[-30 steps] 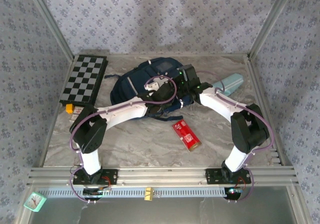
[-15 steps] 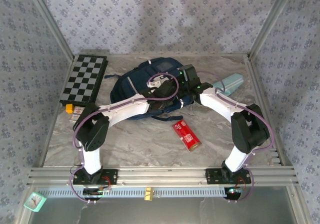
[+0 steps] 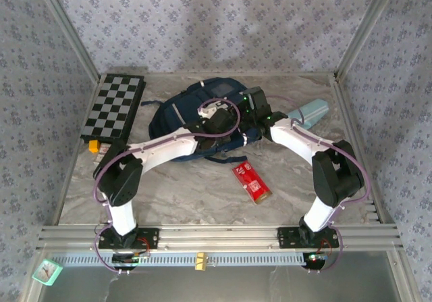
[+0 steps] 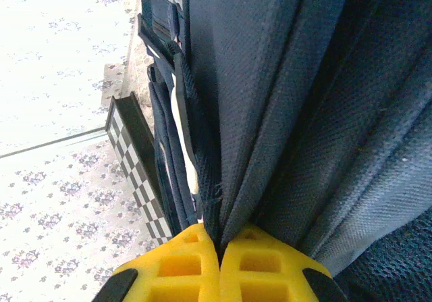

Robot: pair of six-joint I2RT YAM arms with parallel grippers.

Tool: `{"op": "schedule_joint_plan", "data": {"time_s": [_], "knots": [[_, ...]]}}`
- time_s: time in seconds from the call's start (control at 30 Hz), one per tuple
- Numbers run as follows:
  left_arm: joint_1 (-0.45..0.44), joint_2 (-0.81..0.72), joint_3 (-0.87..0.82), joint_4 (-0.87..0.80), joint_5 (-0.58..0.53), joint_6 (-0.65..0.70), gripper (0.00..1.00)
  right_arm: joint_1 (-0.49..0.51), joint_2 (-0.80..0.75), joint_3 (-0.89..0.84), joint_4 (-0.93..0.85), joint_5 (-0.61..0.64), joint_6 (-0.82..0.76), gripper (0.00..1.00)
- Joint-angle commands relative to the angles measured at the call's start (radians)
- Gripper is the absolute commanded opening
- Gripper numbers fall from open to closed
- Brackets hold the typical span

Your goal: Pack the student bag

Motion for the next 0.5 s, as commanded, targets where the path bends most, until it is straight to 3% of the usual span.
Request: {"op": "schedule_joint_plan", "data": {"time_s": [0.0, 0.17, 0.33, 0.47], "knots": [[0.041, -0.095, -0.045, 0.012, 0.005, 0.033, 0.0, -0.023, -0.052, 0.019, 0.017, 0.01, -0.035, 0.0], [0.061, -0.155, -0.121, -0.046, 0.107, 0.047, 0.0, -0.047, -0.035, 0.03, 0.017, -0.016, -0.049, 0.0], [0.083, -0.224, -0.226, -0.101, 0.14, 0.084, 0.0, -0.08, -0.018, 0.045, 0.014, -0.042, -0.061, 0.0], [0.125, -0.247, -0.3, -0.049, 0.198, 0.135, 0.0, -0.078, -0.005, 0.055, 0.015, -0.054, -0.061, 0.0]]}}
